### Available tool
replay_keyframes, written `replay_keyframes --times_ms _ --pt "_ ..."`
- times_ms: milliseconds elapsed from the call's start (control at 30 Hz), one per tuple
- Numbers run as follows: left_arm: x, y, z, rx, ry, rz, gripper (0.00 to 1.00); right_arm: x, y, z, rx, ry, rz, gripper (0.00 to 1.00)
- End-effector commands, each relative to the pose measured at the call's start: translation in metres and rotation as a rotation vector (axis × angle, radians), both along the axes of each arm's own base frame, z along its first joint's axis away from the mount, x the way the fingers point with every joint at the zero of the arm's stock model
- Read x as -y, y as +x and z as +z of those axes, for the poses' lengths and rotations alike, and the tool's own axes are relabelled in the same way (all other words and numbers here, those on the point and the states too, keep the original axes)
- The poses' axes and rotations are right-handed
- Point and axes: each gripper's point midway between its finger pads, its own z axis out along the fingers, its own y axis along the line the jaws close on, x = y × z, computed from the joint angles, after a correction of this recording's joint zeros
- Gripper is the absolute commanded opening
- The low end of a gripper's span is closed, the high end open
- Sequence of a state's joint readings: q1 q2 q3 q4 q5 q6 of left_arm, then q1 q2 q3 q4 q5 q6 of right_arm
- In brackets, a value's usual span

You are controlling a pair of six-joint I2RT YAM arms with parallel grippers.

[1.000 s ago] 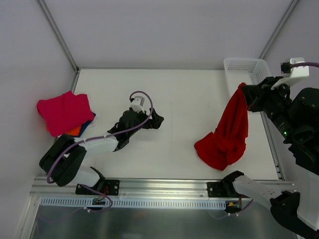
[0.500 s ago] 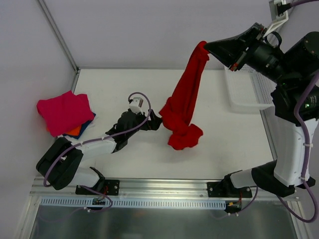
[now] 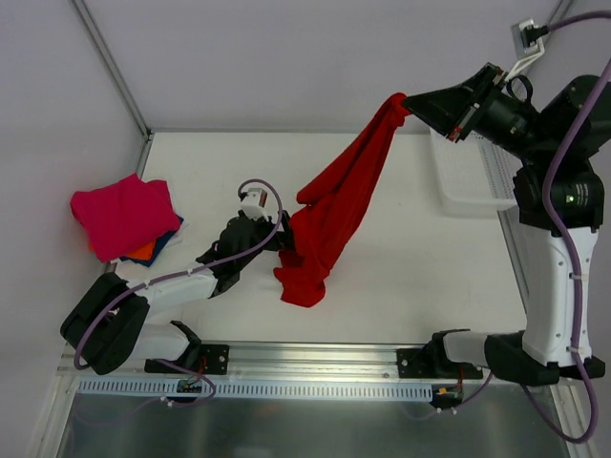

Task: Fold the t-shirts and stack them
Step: Flatten the tshirt out

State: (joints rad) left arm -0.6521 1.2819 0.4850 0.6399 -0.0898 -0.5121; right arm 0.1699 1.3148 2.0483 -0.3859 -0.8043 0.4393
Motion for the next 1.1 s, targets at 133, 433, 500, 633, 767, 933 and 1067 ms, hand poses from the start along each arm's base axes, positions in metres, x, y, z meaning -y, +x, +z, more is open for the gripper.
replay_keyframes --times_ms 133,433,500,633,767,933,1067 --pt "-0.004 0.007 0.003 0.014 -0.007 0.023 0.99 0.057 -0.01 -0.094 -0.046 -0.239 -0.369 0.01" --pt "0.004 0.009 -0.007 -0.018 -0.007 0.005 0.99 0.13 -0.029 -0.244 -0.348 -0.465 -0.728 0.02" --pt "0.006 0.009 -0.01 -0.03 -0.01 -0.003 0.99 0.131 -0.039 -0.263 -0.395 -0.481 -0.718 0.01" --pt "0.003 0.01 -0.015 -0.043 0.002 0.016 0.99 0.117 -0.067 -0.284 -0.413 -0.414 -0.632 0.01" --pt "0.007 0.013 -0.024 -0.106 0.024 0.024 0.99 0.122 -0.097 -0.3 -0.436 -0.42 -0.635 0.01" --pt "0.018 0.008 -0.035 -0.179 -0.006 0.001 0.98 0.096 -0.122 -0.32 -0.495 -0.38 -0.46 0.01" --pt "0.015 0.005 -0.054 -0.257 0.071 0.063 0.97 0.086 -0.132 -0.342 -0.53 -0.324 -0.406 0.01"
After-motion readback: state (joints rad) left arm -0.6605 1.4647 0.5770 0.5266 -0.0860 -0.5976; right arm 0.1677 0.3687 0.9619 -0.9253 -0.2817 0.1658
